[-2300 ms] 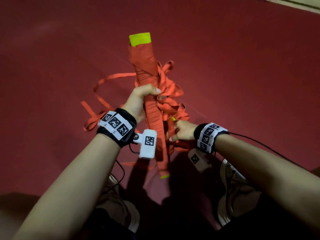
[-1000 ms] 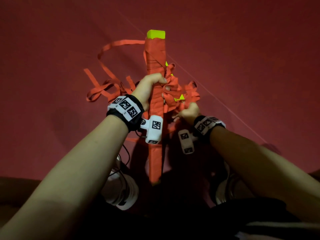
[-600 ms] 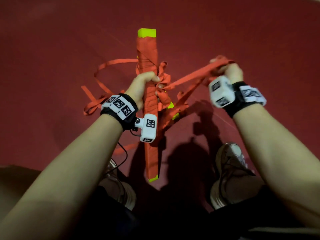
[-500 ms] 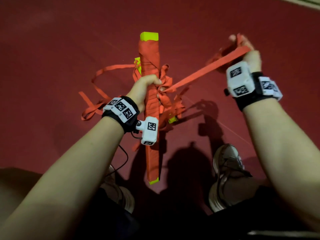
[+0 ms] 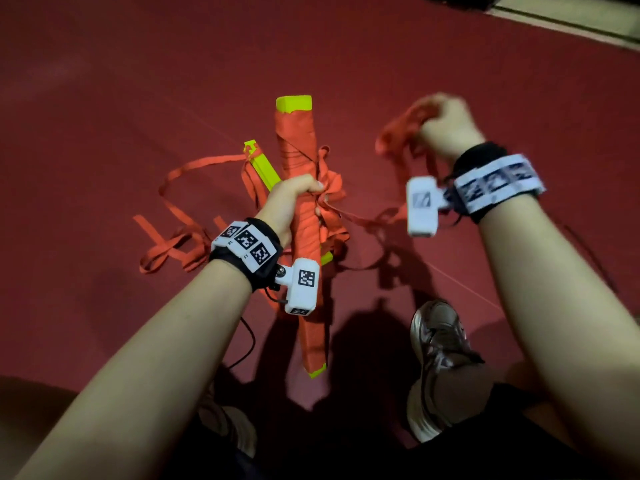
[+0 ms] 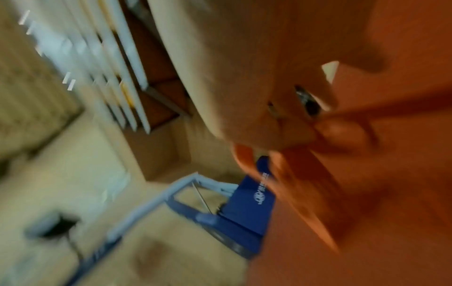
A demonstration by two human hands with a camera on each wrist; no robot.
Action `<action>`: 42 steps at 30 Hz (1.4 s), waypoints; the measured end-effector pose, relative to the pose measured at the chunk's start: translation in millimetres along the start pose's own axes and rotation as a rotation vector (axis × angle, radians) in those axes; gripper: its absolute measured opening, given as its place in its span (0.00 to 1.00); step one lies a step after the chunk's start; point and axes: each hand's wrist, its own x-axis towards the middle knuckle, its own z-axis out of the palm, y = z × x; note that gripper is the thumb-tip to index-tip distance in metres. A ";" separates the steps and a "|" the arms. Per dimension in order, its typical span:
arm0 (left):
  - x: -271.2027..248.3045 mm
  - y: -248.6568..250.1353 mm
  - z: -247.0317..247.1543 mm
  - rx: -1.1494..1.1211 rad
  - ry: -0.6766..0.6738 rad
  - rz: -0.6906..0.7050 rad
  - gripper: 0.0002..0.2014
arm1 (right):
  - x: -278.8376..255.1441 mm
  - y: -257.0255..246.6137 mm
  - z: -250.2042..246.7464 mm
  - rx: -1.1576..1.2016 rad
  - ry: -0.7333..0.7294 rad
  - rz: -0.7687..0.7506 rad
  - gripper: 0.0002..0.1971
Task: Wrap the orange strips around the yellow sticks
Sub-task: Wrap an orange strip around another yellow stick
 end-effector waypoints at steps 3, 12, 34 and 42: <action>2.1 -4.4 -5.4 0.085 0.064 0.049 0.12 | -7.6 28.4 23.4 -0.683 -0.488 0.102 0.32; -3.8 -10.2 16.8 0.021 0.122 0.188 0.24 | -63.8 14.3 82.8 0.083 -0.491 -0.101 0.27; 5.6 -15.4 9.6 0.087 -0.102 0.213 0.28 | -56.9 -3.9 58.3 -0.154 -0.304 -0.347 0.11; -2.6 -14.0 -4.2 0.018 0.060 0.253 0.34 | -52.9 -0.6 44.7 -0.436 -0.298 -0.151 0.30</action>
